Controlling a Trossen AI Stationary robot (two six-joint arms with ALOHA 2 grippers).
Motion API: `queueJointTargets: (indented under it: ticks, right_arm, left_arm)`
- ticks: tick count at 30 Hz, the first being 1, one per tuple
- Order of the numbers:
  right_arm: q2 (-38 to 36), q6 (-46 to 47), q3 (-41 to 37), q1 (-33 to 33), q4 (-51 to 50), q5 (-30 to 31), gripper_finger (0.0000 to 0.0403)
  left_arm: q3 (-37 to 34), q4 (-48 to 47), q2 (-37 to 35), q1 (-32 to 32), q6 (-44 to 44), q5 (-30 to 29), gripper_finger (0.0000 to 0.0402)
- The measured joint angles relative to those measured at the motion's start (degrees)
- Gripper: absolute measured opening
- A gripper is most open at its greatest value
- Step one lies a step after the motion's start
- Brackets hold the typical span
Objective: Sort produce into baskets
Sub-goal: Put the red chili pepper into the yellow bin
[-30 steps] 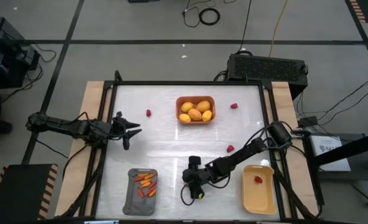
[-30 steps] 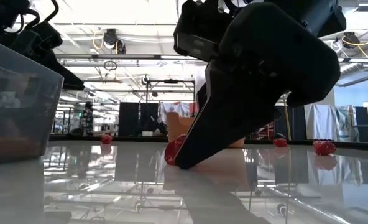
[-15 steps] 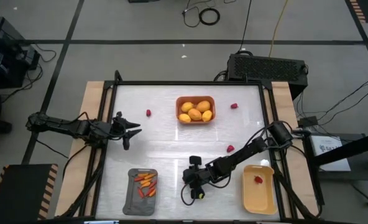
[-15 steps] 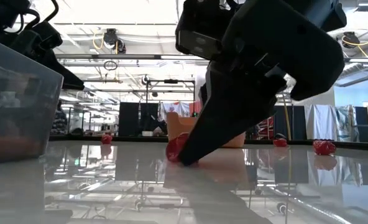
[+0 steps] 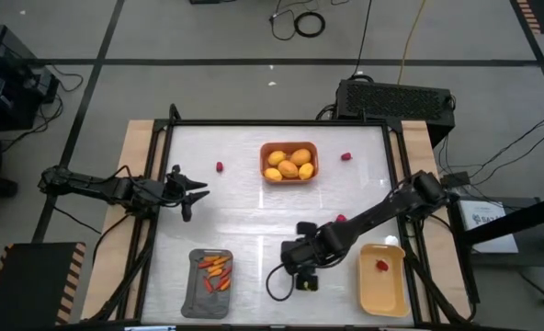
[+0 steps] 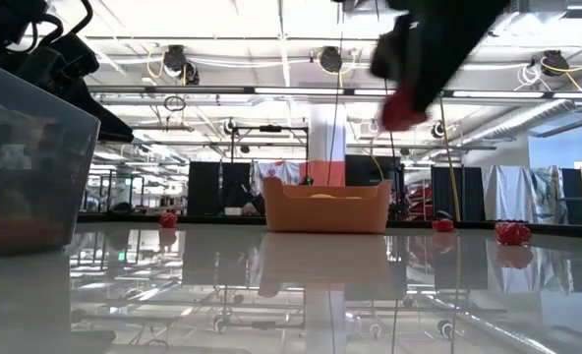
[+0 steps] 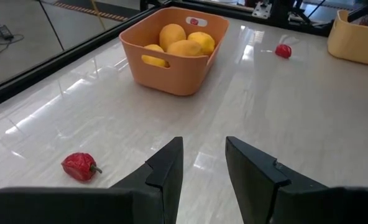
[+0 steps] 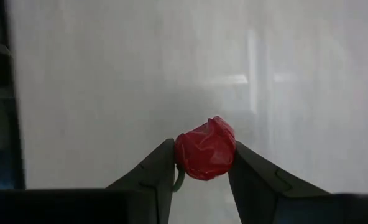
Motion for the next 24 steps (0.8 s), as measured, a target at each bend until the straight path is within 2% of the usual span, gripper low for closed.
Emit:
queueJointTargets:
  ticks: [7,13,17,24]
  right_arm:
    - [-5.76,8.68,1.02,1.21,-21.29,-2.19,0.0126]
    - [-12.0,20.09,0.92,5.99,-35.79,-0.97,0.0125]
    - [-16.36,30.02,-1.5,11.15,-40.21,-0.65,0.0125]
    - [-22.38,47.39,-8.67,20.05,-40.14,-1.57,0.0125]
  left_arm:
    - [0.0,-0.03,0.0,0.0,0.0,-0.02,0.0127]
    - [0.0,-0.03,0.0,0.0,0.0,-0.04,0.0127]
    - [0.0,-0.03,0.0,0.0,0.02,-0.04,0.0127]
    - [0.0,-0.03,0.0,0.0,0.0,-0.07,0.0127]
